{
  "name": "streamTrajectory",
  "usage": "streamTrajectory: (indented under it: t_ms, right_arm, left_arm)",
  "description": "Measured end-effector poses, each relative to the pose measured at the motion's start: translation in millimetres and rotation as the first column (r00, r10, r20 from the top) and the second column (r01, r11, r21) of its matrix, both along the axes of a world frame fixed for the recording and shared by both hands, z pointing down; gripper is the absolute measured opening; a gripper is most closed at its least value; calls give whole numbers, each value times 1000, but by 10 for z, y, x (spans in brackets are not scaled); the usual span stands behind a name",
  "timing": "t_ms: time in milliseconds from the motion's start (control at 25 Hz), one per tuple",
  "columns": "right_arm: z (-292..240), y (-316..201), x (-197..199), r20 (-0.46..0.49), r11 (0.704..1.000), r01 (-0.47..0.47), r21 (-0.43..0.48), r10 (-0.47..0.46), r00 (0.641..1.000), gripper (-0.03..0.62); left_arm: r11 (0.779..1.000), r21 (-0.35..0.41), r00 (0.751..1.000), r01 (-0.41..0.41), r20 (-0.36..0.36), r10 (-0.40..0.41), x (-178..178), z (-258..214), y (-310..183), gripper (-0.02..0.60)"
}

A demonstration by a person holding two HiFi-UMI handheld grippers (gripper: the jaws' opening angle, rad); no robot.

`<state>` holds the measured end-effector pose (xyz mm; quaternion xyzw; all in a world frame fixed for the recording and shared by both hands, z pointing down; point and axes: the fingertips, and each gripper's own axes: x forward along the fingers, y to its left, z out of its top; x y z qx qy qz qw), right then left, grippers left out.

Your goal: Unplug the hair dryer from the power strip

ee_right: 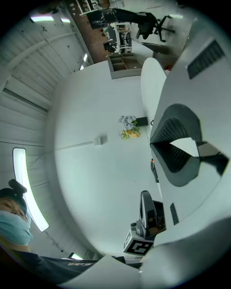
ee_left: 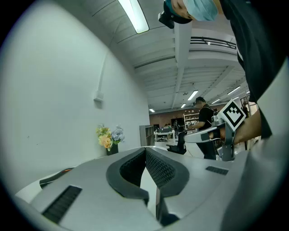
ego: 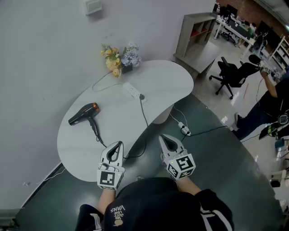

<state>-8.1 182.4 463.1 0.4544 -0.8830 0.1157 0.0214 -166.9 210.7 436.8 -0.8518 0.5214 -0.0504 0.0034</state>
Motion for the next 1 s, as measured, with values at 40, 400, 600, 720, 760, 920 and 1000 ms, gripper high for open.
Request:
streamTrajectory:
  t_ms: [40,400,600,720,760,920,1000]
  right_arm:
    - [3,-9,6,-2,1000,4,0,-4,1000,42]
    - [9,-127,66,19,999,41,-2,-41,999,45]
    - [83,-302,118,14,998,44,-33,-43,999,48]
    - [111,-427,159,6,998,50,-42,-50,999,49]
    - [122,-475,173,4,998,53,-46,-53,999,60]
    - [168,-673,229,0,995,76,-64,-76,997,132]
    - [198,-771,263,-6,994,85,-70,-86,996,146]
  left_arm:
    - [1000,0,1000,0,7,0,-2,26,1,18]
    - [1000,-8,1000,18,18,-17,94,102,-86,18]
    - [999,-11,999,51,21,-50,140,132,-218,20]
    - [997,-21,998,69,1,-69,174,135,-333,21]
    - [997,-23,997,72,0,-72,187,149,-374,21]
    - [995,-37,996,93,7,-93,249,199,-551,23]
    - [993,-45,994,105,10,-105,285,224,-643,26]
